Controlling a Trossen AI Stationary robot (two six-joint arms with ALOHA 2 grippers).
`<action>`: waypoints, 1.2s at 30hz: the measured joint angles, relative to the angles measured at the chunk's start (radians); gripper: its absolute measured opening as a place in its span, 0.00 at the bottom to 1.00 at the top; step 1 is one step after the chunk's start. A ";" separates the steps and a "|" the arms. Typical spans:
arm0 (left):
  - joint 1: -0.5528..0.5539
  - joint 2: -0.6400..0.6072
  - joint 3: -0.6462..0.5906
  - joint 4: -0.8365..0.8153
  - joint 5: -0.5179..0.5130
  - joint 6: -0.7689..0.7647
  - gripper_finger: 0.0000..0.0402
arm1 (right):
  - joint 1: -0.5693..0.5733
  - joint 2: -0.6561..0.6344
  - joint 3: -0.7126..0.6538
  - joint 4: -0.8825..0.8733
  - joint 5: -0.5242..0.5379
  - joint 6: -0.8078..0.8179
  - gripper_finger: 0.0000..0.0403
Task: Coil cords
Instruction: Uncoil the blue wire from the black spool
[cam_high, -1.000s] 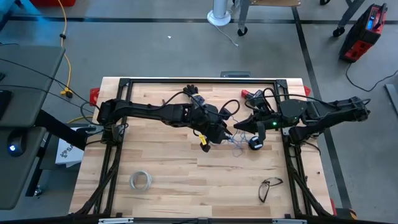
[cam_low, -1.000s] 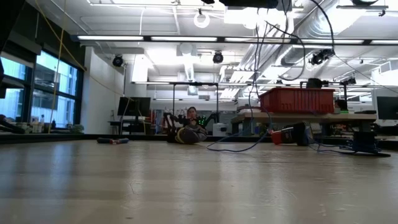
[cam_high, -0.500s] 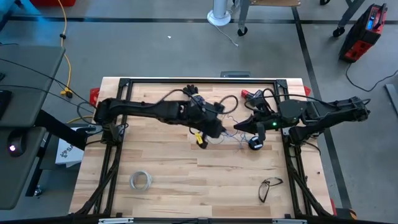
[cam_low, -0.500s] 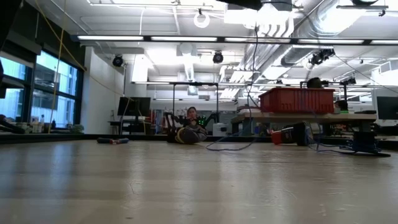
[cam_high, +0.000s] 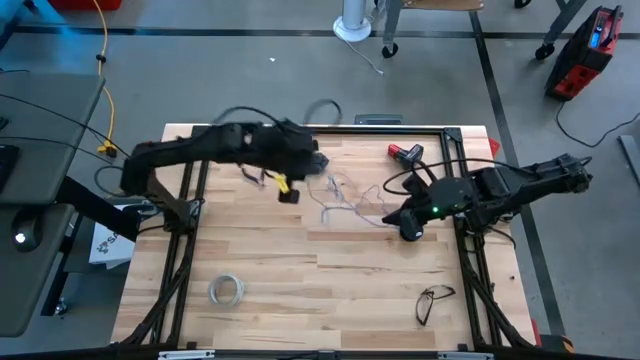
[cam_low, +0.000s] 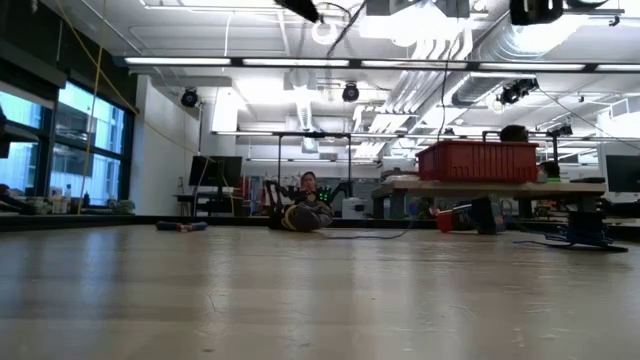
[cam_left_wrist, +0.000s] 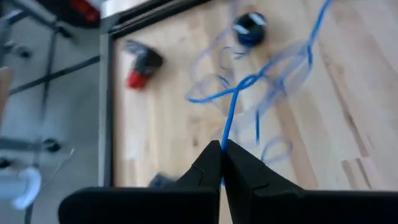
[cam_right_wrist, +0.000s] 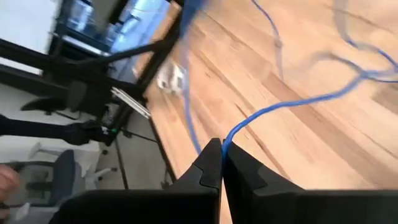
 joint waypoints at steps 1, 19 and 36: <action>0.012 -0.023 0.000 -0.008 -0.010 -0.010 0.00 | 0.004 0.000 0.000 -0.018 0.000 0.007 0.00; 0.061 -0.422 0.000 -0.259 -0.193 -0.338 0.00 | -0.017 -0.001 0.000 0.180 0.043 -0.100 0.00; -0.015 -0.506 0.000 -0.501 -0.121 -0.684 0.21 | -0.216 0.106 0.000 0.516 -0.113 -0.291 0.00</action>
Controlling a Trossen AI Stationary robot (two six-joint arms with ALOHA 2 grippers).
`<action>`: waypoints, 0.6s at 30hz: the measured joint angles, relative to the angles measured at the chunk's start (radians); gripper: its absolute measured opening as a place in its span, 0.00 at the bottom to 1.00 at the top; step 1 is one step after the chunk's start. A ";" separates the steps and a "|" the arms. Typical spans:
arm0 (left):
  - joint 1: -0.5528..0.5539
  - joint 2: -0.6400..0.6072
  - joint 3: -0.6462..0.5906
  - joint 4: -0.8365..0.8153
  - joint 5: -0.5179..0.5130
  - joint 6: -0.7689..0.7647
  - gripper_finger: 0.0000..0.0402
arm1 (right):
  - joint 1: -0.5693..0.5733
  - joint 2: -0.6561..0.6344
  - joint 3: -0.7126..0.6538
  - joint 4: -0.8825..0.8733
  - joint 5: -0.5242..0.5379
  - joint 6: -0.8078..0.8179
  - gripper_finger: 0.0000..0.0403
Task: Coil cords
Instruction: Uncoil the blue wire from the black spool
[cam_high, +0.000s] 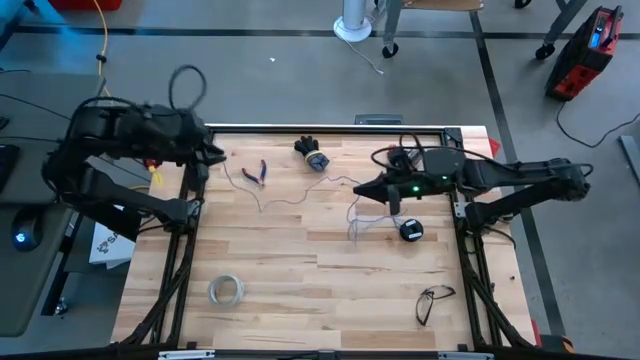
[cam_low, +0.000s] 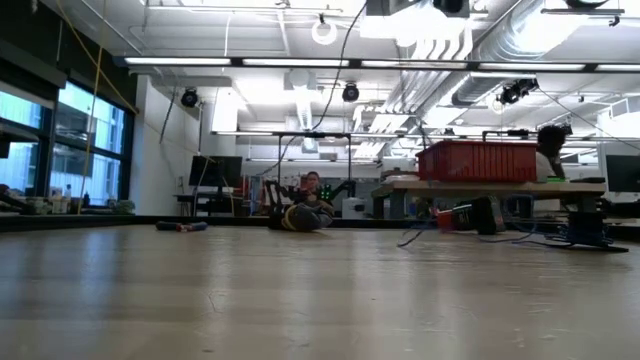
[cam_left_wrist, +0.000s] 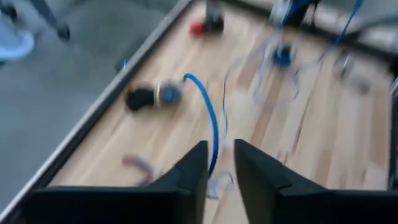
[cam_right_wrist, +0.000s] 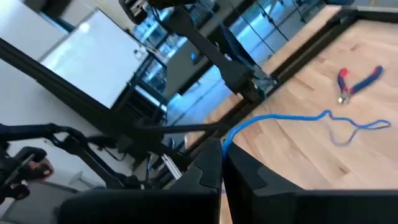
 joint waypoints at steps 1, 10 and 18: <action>0.000 0.009 0.000 -0.044 0.003 0.000 0.25 | -0.009 0.012 0.000 0.003 -0.011 -0.002 0.00; 0.000 0.065 -0.113 -0.039 0.061 0.036 0.52 | -0.058 0.095 0.000 0.118 -0.089 -0.052 0.00; -0.049 0.097 -0.314 0.482 0.208 0.069 0.58 | -0.107 0.099 0.000 0.318 -0.083 -0.151 0.00</action>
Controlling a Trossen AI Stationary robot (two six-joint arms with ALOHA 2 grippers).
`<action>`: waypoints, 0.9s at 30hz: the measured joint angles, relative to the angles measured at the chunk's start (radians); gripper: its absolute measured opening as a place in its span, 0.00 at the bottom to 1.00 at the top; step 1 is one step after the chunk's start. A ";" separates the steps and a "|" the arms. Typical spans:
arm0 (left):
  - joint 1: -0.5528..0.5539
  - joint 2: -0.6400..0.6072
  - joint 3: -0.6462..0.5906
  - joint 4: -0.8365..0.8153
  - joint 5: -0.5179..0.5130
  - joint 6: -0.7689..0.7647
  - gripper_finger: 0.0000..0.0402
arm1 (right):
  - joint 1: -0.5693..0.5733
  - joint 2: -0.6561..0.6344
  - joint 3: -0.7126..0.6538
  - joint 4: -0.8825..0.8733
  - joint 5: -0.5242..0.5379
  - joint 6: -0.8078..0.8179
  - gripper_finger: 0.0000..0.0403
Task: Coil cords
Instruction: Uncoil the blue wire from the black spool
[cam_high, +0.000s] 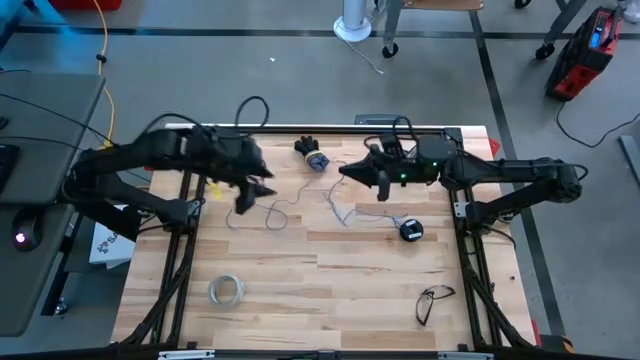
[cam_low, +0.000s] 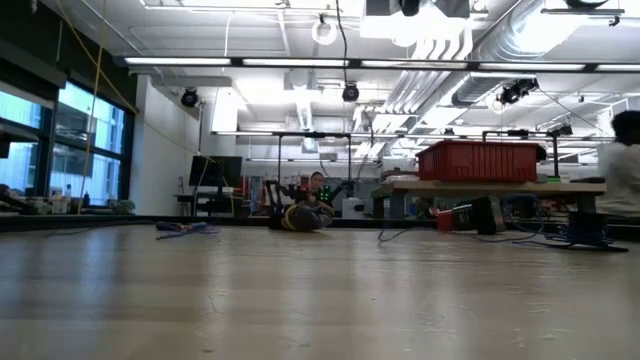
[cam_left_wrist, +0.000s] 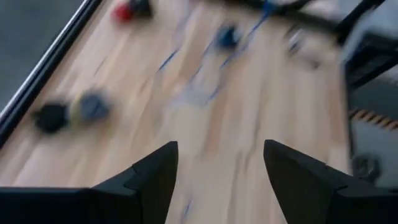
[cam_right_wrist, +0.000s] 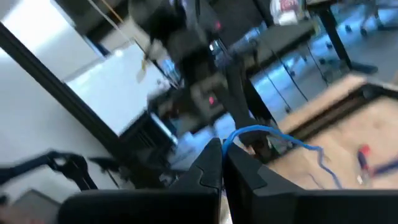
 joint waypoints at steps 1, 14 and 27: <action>-0.009 0.003 -0.027 0.078 -0.003 0.001 0.58 | -0.006 0.000 0.000 0.010 0.000 0.008 0.00; -0.100 0.149 -0.259 0.674 -0.099 -0.067 0.58 | -0.017 0.000 0.000 0.115 0.022 -0.038 0.00; -0.131 0.390 -0.263 0.884 -0.286 0.010 0.58 | -0.017 0.000 0.000 0.129 -0.003 -0.035 0.00</action>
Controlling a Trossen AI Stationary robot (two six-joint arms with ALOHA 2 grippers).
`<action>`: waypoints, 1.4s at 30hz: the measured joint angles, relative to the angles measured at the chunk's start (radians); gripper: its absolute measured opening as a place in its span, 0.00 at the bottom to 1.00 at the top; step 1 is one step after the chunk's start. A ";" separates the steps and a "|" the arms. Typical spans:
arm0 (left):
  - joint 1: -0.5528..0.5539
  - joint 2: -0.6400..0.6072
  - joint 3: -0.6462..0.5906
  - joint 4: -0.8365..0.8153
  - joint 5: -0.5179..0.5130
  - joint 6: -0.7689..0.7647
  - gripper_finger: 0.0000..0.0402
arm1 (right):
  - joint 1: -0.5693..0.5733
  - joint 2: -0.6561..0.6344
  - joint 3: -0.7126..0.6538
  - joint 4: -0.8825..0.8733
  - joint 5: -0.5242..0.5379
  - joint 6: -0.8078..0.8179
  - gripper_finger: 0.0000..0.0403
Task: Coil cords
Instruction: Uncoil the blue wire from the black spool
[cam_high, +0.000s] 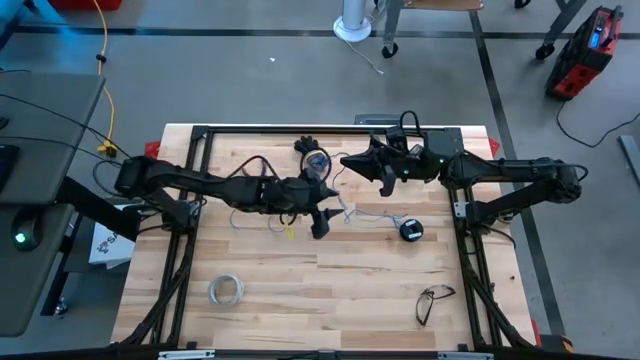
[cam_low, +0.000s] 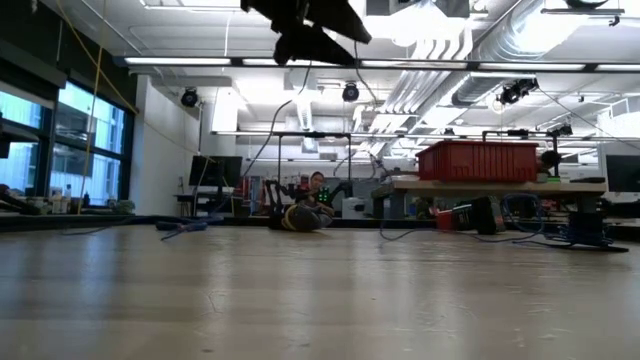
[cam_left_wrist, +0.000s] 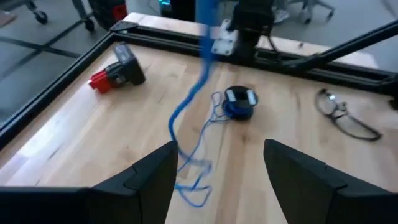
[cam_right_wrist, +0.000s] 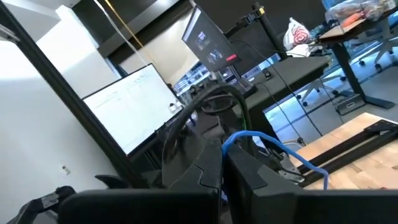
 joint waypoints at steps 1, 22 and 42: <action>0.000 0.001 0.001 0.010 -0.014 -0.003 0.58 | 0.000 0.000 0.000 0.000 -0.005 0.000 0.00; 0.008 0.018 0.002 0.031 -0.050 -0.006 0.02 | 0.000 0.000 0.000 0.005 -0.021 0.000 0.00; 0.035 -0.438 0.083 -0.306 -0.083 -0.115 0.00 | -0.044 -0.139 0.000 -0.125 0.060 -0.204 0.47</action>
